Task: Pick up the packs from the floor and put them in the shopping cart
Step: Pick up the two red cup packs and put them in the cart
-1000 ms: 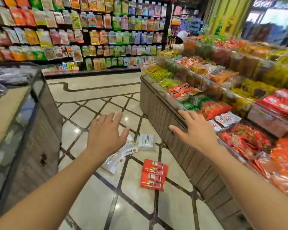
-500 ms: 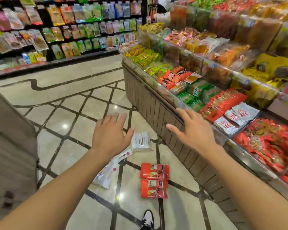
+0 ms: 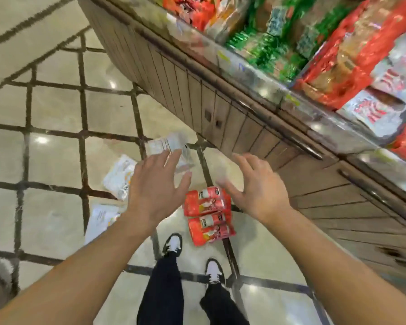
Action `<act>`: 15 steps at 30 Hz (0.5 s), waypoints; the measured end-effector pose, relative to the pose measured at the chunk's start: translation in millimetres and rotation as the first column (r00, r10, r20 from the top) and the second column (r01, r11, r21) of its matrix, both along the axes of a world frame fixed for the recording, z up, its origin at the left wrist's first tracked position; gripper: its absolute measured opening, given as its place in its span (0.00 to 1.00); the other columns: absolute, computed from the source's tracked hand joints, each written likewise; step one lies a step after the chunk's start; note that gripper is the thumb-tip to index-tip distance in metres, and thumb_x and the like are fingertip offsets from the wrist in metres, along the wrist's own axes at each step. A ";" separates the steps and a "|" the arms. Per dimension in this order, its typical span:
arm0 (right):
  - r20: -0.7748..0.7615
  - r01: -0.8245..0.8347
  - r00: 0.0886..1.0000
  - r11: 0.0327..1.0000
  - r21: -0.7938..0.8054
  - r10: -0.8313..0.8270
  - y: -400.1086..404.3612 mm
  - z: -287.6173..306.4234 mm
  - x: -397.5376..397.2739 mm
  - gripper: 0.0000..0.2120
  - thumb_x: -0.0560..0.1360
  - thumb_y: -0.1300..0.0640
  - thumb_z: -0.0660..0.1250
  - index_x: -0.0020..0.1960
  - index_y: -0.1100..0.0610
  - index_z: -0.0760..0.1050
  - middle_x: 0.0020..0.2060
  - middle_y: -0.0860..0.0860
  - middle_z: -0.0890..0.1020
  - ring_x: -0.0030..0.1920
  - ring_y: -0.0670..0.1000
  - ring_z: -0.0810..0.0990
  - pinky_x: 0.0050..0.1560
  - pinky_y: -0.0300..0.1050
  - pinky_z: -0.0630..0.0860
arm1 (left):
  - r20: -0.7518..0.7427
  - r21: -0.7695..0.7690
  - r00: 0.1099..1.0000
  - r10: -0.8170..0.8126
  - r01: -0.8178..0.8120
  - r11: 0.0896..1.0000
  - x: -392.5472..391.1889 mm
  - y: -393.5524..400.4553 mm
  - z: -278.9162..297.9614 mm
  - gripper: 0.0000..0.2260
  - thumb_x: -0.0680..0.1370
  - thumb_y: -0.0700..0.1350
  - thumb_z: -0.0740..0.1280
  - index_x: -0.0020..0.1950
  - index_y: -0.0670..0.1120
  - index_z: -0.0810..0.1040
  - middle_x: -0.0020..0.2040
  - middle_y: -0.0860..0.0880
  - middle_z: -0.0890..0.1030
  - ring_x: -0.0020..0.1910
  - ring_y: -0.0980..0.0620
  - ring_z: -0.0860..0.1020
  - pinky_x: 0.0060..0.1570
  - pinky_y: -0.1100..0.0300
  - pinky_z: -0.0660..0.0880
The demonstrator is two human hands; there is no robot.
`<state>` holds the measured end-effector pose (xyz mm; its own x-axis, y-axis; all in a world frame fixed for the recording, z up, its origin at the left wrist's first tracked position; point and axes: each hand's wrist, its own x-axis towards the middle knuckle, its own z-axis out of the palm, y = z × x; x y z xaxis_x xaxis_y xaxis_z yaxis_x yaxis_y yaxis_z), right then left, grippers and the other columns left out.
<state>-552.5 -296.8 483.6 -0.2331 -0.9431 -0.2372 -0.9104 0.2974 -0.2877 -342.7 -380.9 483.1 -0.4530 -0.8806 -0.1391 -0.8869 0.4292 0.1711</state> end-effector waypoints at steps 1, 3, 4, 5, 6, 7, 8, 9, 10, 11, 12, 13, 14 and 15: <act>0.024 0.025 0.999 0.999 0.029 -0.026 -0.2 -31.9 -0.2 0.42 0.74 0.24 0.46 0.78 0.49 0.66 0.72 0.53 0.74 0.69 0.60 0.74 0.62 0.60 0.77 | 0.007 0.027 1.000 -0.029 0.029 0.999 -4.6 -6.1 -33.8 0.31 0.80 0.62 0.54 0.76 0.46 0.74 0.70 0.42 0.80 0.67 0.39 0.78 0.65 0.43 0.72; 0.069 0.088 0.993 0.992 0.091 -0.095 0.1 -95.9 2.2 0.39 0.77 0.27 0.51 0.79 0.49 0.65 0.72 0.53 0.73 0.69 0.60 0.74 0.62 0.60 0.76 | 0.014 0.087 0.998 -0.061 0.060 0.994 -13.0 -18.5 -102.2 0.31 0.79 0.62 0.55 0.75 0.46 0.75 0.68 0.42 0.81 0.66 0.39 0.79 0.63 0.42 0.73; 0.086 0.130 0.986 0.984 0.123 -0.141 3.1 -129.0 4.6 0.39 0.77 0.27 0.51 0.80 0.49 0.63 0.73 0.52 0.73 0.70 0.59 0.73 0.64 0.59 0.76 | 0.003 0.115 0.997 -0.072 0.071 0.991 -16.8 -24.8 -138.8 0.30 0.79 0.62 0.56 0.75 0.46 0.75 0.68 0.42 0.81 0.65 0.38 0.79 0.63 0.41 0.74; 0.100 0.175 0.976 0.973 0.148 -0.191 7.9 -163.0 7.5 0.39 0.77 0.27 0.51 0.81 0.48 0.61 0.74 0.50 0.72 0.71 0.58 0.72 0.65 0.58 0.75 | -0.015 0.145 0.996 -0.087 0.088 0.986 -21.1 -31.1 -175.9 0.30 0.80 0.61 0.57 0.75 0.46 0.75 0.68 0.42 0.81 0.65 0.38 0.79 0.63 0.40 0.75; 0.107 0.221 0.965 0.961 0.166 -0.240 14.1 -197.1 11.6 0.40 0.77 0.27 0.50 0.82 0.48 0.59 0.74 0.50 0.72 0.71 0.57 0.72 0.65 0.58 0.74 | -0.035 0.168 0.993 -0.111 0.116 0.979 -25.1 -37.5 -213.5 0.29 0.80 0.61 0.58 0.74 0.45 0.76 0.67 0.42 0.82 0.64 0.37 0.80 0.62 0.40 0.75; 0.109 0.259 0.954 0.949 0.182 -0.281 20.8 -231.9 16.3 0.41 0.77 0.27 0.51 0.83 0.49 0.57 0.73 0.50 0.73 0.70 0.57 0.72 0.63 0.58 0.75 | -0.052 0.188 0.990 -0.134 0.141 0.972 -28.2 -43.3 -252.2 0.28 0.80 0.60 0.59 0.74 0.45 0.76 0.67 0.42 0.82 0.64 0.37 0.80 0.62 0.40 0.76; 0.111 0.286 0.943 0.934 0.213 -0.314 28.3 -268.8 21.8 0.40 0.77 0.28 0.52 0.83 0.50 0.58 0.72 0.51 0.75 0.69 0.58 0.74 0.61 0.58 0.76 | -0.054 0.201 0.985 -0.161 0.169 0.965 -29.9 -49.0 -290.9 0.28 0.80 0.59 0.60 0.74 0.44 0.77 0.66 0.41 0.83 0.64 0.37 0.81 0.62 0.40 0.76; 0.117 0.319 0.927 0.915 0.249 -0.355 36.3 -303.9 27.2 0.40 0.78 0.28 0.53 0.82 0.51 0.59 0.70 0.53 0.76 0.67 0.60 0.75 0.58 0.59 0.77 | -0.043 0.215 0.979 -0.202 0.206 0.955 -31.9 -54.0 -329.0 0.27 0.80 0.58 0.61 0.74 0.44 0.77 0.65 0.41 0.83 0.63 0.36 0.81 0.61 0.39 0.76; 0.122 0.361 0.906 0.890 0.277 -0.406 44.4 -337.7 32.4 0.40 0.78 0.29 0.53 0.81 0.53 0.61 0.68 0.54 0.77 0.64 0.61 0.77 0.55 0.59 0.78 | -0.030 0.223 0.968 -0.249 0.249 0.942 -35.1 -57.9 -364.8 0.27 0.79 0.58 0.62 0.73 0.44 0.77 0.64 0.40 0.83 0.62 0.35 0.81 0.60 0.39 0.77; 0.123 0.400 0.883 0.862 0.310 -0.454 51.1 -370.6 37.9 0.39 0.79 0.29 0.53 0.80 0.54 0.62 0.68 0.56 0.77 0.63 0.62 0.77 0.55 0.59 0.78 | -0.007 0.232 0.955 -0.296 0.289 0.929 -37.7 -62.1 -399.2 0.28 0.79 0.59 0.61 0.74 0.44 0.77 0.63 0.38 0.83 0.61 0.35 0.81 0.60 0.39 0.77; 0.115 0.426 0.863 0.831 0.357 -0.492 56.3 -402.0 43.3 0.39 0.80 0.30 0.53 0.80 0.54 0.60 0.68 0.57 0.76 0.64 0.62 0.76 0.57 0.58 0.77 | 0.031 0.243 0.942 -0.334 0.317 0.917 -39.5 -64.5 -431.4 0.29 0.79 0.60 0.60 0.74 0.44 0.76 0.63 0.38 0.83 0.61 0.34 0.81 0.60 0.40 0.77; 0.107 0.447 0.841 0.794 0.413 -0.530 60.9 -432.4 49.2 0.38 0.80 0.31 0.54 0.81 0.54 0.56 0.70 0.57 0.74 0.67 0.62 0.74 0.60 0.58 0.76 | 0.071 0.257 0.930 -0.362 0.333 0.907 -40.6 -66.5 -463.0 0.31 0.79 0.62 0.57 0.75 0.45 0.76 0.63 0.37 0.83 0.60 0.33 0.81 0.59 0.40 0.76; 0.102 0.473 0.812 0.751 0.461 -0.574 65.4 -461.7 55.2 0.38 0.81 0.32 0.54 0.82 0.53 0.52 0.73 0.56 0.71 0.69 0.62 0.72 0.63 0.57 0.74 | 0.097 0.265 0.921 -0.377 0.341 0.902 -41.8 -66.5 -492.8 0.32 0.78 0.63 0.55 0.75 0.46 0.75 0.64 0.37 0.82 0.61 0.33 0.81 0.59 0.41 0.76; 0.093 0.506 0.779 0.709 0.491 -0.621 69.9 -488.9 61.6 0.40 0.81 0.32 0.55 0.83 0.52 0.47 0.75 0.56 0.69 0.71 0.62 0.71 0.65 0.57 0.73 | 0.102 0.274 0.920 -0.380 0.341 0.899 -43.1 -65.2 -520.4 0.34 0.78 0.65 0.52 0.76 0.46 0.74 0.66 0.37 0.82 0.61 0.33 0.81 0.59 0.41 0.76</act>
